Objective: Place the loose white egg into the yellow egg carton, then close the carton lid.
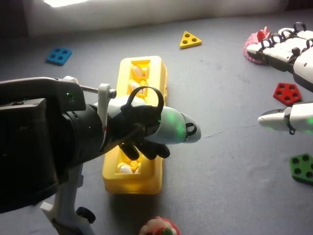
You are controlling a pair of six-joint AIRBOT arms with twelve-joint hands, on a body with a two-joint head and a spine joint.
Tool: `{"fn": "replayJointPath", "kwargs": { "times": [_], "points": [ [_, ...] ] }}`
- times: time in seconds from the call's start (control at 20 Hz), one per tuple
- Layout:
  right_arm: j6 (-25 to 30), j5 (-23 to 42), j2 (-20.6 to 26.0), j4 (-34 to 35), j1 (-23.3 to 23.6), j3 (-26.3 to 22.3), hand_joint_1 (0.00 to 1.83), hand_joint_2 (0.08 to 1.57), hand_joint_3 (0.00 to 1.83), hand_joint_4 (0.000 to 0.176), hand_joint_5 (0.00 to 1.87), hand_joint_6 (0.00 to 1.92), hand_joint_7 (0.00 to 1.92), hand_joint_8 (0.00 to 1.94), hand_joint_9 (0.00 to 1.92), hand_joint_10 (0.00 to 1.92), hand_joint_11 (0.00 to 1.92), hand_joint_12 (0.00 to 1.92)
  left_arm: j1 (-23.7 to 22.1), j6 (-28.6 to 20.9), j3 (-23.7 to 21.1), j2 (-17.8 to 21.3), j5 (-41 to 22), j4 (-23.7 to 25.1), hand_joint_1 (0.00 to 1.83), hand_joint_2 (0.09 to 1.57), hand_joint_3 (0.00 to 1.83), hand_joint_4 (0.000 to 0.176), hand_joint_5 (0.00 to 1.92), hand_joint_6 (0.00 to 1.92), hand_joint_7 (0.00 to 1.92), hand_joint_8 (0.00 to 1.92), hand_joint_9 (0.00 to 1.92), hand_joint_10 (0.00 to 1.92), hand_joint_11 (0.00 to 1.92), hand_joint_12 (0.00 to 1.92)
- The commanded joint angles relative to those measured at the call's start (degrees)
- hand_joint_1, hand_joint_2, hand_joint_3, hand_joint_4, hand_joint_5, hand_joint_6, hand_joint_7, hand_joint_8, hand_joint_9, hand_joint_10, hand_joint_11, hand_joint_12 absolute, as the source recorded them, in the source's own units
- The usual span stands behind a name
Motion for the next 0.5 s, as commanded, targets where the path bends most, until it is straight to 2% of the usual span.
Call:
{"fn": "replayJointPath", "kwargs": {
  "times": [0.0, 0.05, 0.15, 0.25, 0.3, 0.35, 0.4, 0.45],
  "points": [
    [-0.23, 6.29, 0.23, -1.33, 0.64, -0.14, 0.49, 1.01, 0.0, 0.0, 0.12, 0.01, 0.13, 0.0, 0.16, 0.01, 0.0, 0.23, -0.93, 0.41, 0.42, -0.09, 1.54, 2.52, 0.28, 1.3, 0.0, 0.0, 0.57, 0.01, 0.68, 0.02, 0.33, 0.8, 0.0, 1.44],
    [-0.23, 6.32, 0.23, -1.33, 0.64, -0.14, 0.47, 1.0, 0.0, 0.0, 0.17, 0.02, 0.18, 0.01, 0.2, 0.02, 0.0, 0.44, -1.43, 1.04, 0.78, -0.09, 1.54, 2.75, 0.3, 1.3, 0.0, 0.0, 0.56, 0.01, 0.68, 0.02, 0.33, 0.79, 0.0, 1.43],
    [-0.24, 6.36, 0.24, -1.33, 0.64, -0.14, 0.46, 1.01, 0.0, 0.0, 0.18, 0.02, 0.18, 0.0, 0.19, 0.02, 0.0, 0.47, -2.25, 1.44, 1.41, -0.1, 1.54, 3.81, 0.33, 1.3, 0.0, 0.0, 0.56, 0.01, 0.69, 0.03, 0.35, 0.79, 0.0, 1.43],
    [-0.25, 6.4, 0.24, -1.33, 0.64, -0.14, 0.45, 1.02, 0.0, 0.0, 0.23, 0.02, 0.21, 0.01, 0.22, 0.02, 0.0, 0.59, -3.15, 2.87, 2.21, -0.09, 1.54, 3.97, 0.32, 1.3, 0.0, 0.0, 0.57, 0.01, 0.7, 0.03, 0.36, 0.8, 0.0, 1.43],
    [-0.26, 6.4, 0.24, -1.33, 0.64, -0.14, 0.45, 1.03, 0.0, 0.0, 0.29, 0.03, 0.3, 0.02, 0.27, 0.03, 0.0, 0.68, -3.81, 4.13, 2.9, -0.06, 1.56, 3.97, 0.29, 1.31, 0.0, 0.0, 0.56, 0.01, 0.7, 0.03, 0.37, 0.78, 0.02, 1.41],
    [-0.26, 6.41, 0.24, -1.33, 0.64, -0.14, 0.45, 1.03, 0.0, 0.0, 0.29, 0.03, 0.3, 0.02, 0.27, 0.03, 0.0, 0.68, -4.46, 5.24, 3.55, 0.01, 1.61, 3.97, 0.29, 1.31, 0.0, 0.0, 0.56, 0.01, 0.7, 0.03, 0.37, 0.78, 0.02, 1.41],
    [-0.26, 6.44, 0.24, -1.33, 0.64, -0.14, 0.38, 1.03, 0.0, 0.0, 0.43, 0.07, 0.46, 0.05, 0.38, 0.06, 0.0, 0.93, -5.39, 6.83, 4.65, 0.15, 1.88, 3.98, 0.28, 1.31, 0.0, 0.0, 0.59, 0.02, 0.72, 0.04, 0.41, 0.76, 0.04, 1.37],
    [-0.26, 6.45, 0.24, -1.33, 0.64, -0.14, 0.35, 1.04, 0.01, 0.0, 0.48, 0.08, 0.53, 0.05, 0.43, 0.08, 0.0, 1.04, -6.26, 8.46, 5.92, 0.33, 2.27, 4.28, 0.28, 1.31, 0.0, 0.0, 0.61, 0.03, 0.74, 0.05, 0.43, 0.76, 0.06, 1.37]
  ]
}}
